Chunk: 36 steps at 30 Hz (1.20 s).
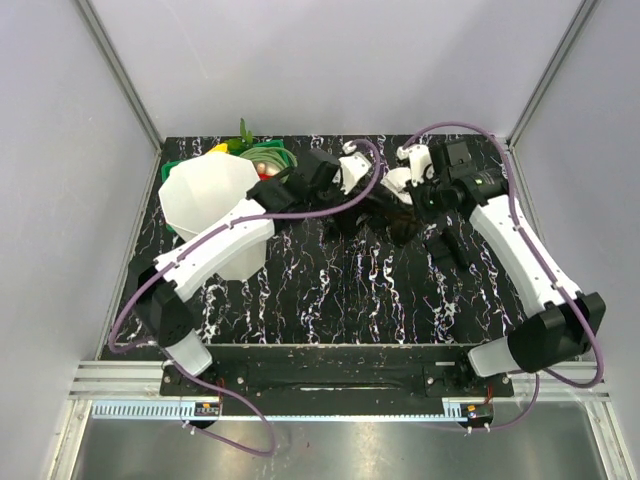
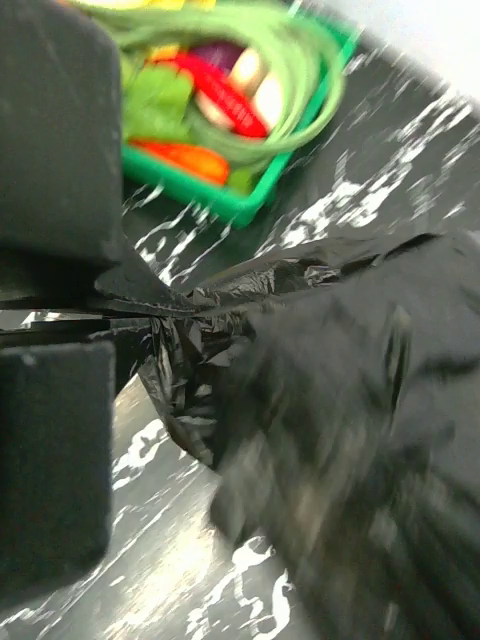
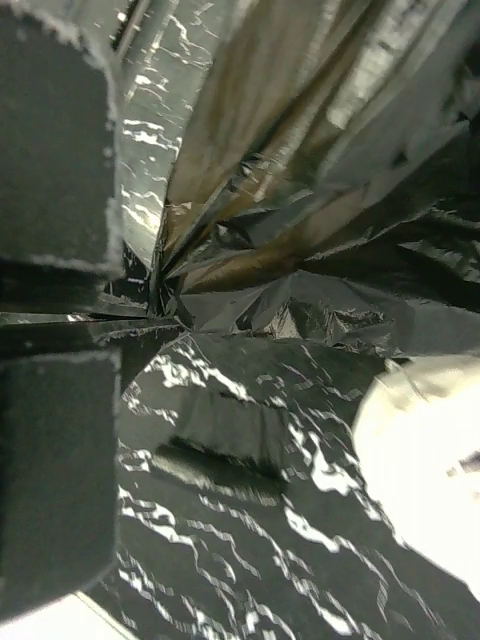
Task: Put the trash bags into the trash bin
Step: Unfold the trash bag at the center of the board.
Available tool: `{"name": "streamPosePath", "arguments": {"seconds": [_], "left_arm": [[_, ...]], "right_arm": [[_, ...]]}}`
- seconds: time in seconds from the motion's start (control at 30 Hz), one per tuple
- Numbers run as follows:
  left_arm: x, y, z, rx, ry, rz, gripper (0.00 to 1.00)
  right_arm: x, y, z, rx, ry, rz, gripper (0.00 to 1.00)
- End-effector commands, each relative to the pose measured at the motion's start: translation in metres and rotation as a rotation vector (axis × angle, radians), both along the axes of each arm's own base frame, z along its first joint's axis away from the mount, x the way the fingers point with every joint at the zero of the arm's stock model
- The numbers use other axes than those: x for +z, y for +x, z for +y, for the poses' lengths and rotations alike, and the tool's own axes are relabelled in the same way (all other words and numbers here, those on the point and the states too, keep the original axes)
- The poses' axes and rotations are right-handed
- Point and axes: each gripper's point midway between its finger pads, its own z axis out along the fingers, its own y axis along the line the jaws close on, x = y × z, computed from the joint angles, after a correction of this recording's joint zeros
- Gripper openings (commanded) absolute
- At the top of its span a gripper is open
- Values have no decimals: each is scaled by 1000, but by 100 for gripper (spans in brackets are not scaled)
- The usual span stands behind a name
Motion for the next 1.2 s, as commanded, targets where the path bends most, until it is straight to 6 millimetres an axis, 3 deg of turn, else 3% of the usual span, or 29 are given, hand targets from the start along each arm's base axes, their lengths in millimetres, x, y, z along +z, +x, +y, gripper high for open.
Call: {"name": "streamPosePath", "arguments": {"seconds": [0.0,0.07,0.13,0.23,0.33,0.4,0.5,0.63,0.73,0.87,1.03,1.17], "left_arm": [[-36,-25,15,71,-89,390,0],[-40,-14,18,91,-128,458,0],[-36,8,20,113,-159,451,0],[-14,51,14,141,-213,374,0],[21,95,4,151,-262,219,0],[52,128,3,165,-285,45,0],[108,162,6,156,-325,-223,0],[206,190,27,200,-411,-564,0],[277,189,47,235,-495,-771,0],[360,159,77,250,-599,-1030,0],[442,100,102,208,-673,-1272,0],[483,56,106,167,-668,-1418,0]], "right_arm": [[-46,-25,8,17,9,249,0],[-51,-13,8,5,10,272,0],[-48,10,8,-10,23,258,0],[-39,59,4,-49,21,198,0],[-7,115,7,-75,20,31,0],[28,151,9,-88,36,-134,0],[93,193,7,-92,34,-417,0],[190,222,-6,-115,-5,-765,0],[252,227,-14,-139,-7,-930,0],[328,215,-20,-158,22,-1135,0],[420,163,-34,-207,109,-1391,0],[469,111,-41,-223,211,-1526,0]]}}
